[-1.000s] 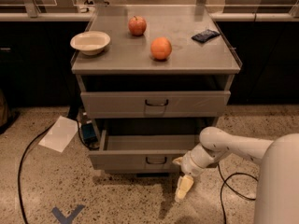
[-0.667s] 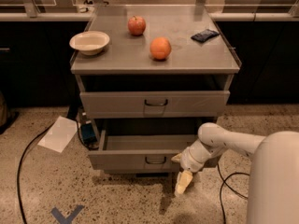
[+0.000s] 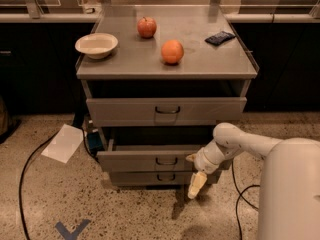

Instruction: Close middle drawer

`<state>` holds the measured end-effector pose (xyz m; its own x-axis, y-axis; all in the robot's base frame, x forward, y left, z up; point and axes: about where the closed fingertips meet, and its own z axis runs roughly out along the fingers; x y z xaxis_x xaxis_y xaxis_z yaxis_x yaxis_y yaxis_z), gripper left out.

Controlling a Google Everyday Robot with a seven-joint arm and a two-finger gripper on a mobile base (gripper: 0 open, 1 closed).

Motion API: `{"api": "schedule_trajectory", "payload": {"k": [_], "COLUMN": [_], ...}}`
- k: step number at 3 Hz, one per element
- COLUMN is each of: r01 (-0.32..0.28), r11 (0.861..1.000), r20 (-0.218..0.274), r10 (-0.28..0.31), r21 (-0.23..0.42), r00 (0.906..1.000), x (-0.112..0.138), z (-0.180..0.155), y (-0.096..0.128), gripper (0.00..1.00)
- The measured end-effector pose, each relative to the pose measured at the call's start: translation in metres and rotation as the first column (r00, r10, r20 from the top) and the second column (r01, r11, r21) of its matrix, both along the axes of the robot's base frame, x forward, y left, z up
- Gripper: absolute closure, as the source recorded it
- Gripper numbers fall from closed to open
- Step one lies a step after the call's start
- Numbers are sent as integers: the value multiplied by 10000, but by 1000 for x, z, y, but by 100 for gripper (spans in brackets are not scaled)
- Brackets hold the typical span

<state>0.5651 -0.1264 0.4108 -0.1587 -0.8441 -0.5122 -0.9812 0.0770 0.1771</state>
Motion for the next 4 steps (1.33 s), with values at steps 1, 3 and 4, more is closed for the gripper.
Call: {"api": "schedule_trajectory", "payload": {"k": [1, 3, 4], "r01": [-58, 1095, 1129], "r11": [9998, 9939, 9936], "r20": [-184, -15, 36], "r10": [54, -1095, -1129], "r21": [-190, -105, -95], "r00": [9998, 9940, 9936], "x": [19, 66, 69], "z": [-18, -33, -32], "y": [-6, -54, -55], "gripper": [0, 0, 0]}}
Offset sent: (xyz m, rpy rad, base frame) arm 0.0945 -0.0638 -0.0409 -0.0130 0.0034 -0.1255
